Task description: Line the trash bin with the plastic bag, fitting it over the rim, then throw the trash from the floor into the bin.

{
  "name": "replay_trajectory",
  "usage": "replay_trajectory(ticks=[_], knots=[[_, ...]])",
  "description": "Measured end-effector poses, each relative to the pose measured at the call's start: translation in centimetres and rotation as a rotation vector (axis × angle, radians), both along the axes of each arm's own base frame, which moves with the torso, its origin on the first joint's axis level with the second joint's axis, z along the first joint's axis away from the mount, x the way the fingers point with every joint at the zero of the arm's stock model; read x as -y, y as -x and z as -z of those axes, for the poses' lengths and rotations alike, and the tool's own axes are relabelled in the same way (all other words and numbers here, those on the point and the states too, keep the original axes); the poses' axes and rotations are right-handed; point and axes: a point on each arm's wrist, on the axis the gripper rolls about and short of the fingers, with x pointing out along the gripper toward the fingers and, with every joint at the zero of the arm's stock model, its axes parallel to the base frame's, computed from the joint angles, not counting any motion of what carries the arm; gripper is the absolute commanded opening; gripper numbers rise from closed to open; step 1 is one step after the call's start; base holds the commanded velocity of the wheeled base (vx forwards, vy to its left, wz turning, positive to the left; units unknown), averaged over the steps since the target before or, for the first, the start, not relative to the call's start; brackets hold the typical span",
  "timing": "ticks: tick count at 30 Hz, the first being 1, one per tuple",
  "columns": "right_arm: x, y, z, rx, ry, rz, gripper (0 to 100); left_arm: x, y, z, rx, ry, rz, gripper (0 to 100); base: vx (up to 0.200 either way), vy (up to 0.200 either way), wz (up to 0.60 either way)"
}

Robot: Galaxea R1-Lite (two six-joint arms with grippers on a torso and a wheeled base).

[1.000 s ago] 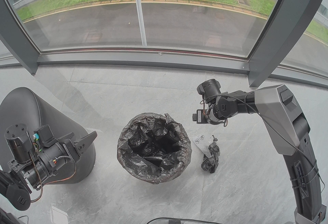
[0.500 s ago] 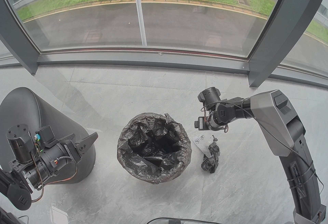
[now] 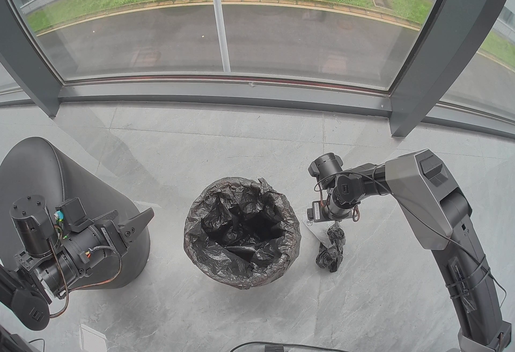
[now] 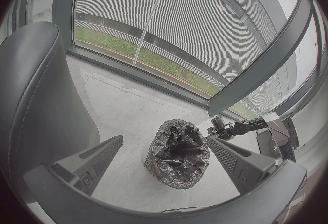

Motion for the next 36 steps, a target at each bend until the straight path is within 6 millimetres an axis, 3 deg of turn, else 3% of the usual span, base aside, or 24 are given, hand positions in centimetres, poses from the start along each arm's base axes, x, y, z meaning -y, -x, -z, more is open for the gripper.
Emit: replay_trajectory(ticks=[9,27,36], knots=[[0.1,0.3,2.4,-0.067,0.030,0.003,100,0.0,-0.1,0.1,-0.005,-0.001,0.000,100,0.000,0.000,0.00],[0.4,1.1,5.2,-0.165,0.086,-0.008,100,0.0,-0.1,0.3,-0.011,-0.002,0.000,100,0.000,0.000,0.00],[0.4,1.8,8.9,-0.240,0.139,-0.048,100,0.0,-0.1,0.3,-0.013,-0.003,0.000,100,0.000,0.000,0.00]])
